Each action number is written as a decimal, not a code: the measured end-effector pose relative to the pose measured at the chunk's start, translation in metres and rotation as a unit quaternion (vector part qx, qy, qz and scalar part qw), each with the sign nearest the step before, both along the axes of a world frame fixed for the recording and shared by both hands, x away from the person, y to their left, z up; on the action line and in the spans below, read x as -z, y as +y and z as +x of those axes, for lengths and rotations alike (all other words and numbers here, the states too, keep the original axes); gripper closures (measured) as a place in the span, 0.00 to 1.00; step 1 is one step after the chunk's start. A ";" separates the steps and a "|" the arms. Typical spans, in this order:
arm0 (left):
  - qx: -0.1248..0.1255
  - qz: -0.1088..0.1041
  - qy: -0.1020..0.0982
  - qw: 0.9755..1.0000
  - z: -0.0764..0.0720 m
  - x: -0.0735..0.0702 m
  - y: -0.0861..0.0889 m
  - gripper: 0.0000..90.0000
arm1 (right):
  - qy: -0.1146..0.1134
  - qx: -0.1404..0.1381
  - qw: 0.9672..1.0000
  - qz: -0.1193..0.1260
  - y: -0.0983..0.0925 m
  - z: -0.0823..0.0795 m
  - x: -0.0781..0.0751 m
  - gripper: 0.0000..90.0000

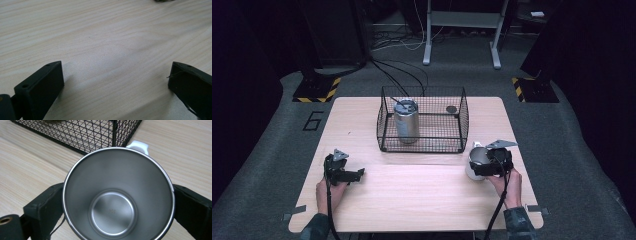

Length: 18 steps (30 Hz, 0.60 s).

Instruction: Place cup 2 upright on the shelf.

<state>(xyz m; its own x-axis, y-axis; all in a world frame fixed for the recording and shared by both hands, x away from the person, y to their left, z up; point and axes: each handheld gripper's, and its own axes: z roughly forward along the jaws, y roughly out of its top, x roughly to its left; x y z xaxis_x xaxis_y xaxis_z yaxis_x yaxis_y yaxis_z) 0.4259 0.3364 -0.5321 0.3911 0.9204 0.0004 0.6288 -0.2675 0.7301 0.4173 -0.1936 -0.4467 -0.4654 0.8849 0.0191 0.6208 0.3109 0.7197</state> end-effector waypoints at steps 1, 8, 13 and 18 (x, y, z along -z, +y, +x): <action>0.000 0.001 -0.001 1.000 0.000 0.000 0.000 0.00 | -0.004 -0.004 1.000 -0.001 -0.001 0.000 0.001 0.05; 0.000 0.000 -0.001 1.000 0.000 0.000 0.000 0.00 | -0.010 -0.006 1.000 -0.004 -0.002 -0.002 0.002 0.06; 0.000 0.001 -0.001 1.000 0.000 0.000 0.000 0.00 | -0.012 -0.006 1.000 -0.005 -0.002 -0.003 0.002 0.06; 0.001 0.002 0.002 1.000 0.000 -0.001 0.000 0.00 | -0.015 -0.003 1.000 -0.002 -0.003 -0.007 0.002 0.06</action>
<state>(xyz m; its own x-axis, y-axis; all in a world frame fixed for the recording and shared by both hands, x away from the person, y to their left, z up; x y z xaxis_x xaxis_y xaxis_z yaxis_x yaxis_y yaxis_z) 0.4258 0.3366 -0.5316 0.3924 0.9198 0.0031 0.6313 -0.2718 0.7263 0.4107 -0.1963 -0.4490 -0.4709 0.8822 0.0011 0.5970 0.3177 0.7367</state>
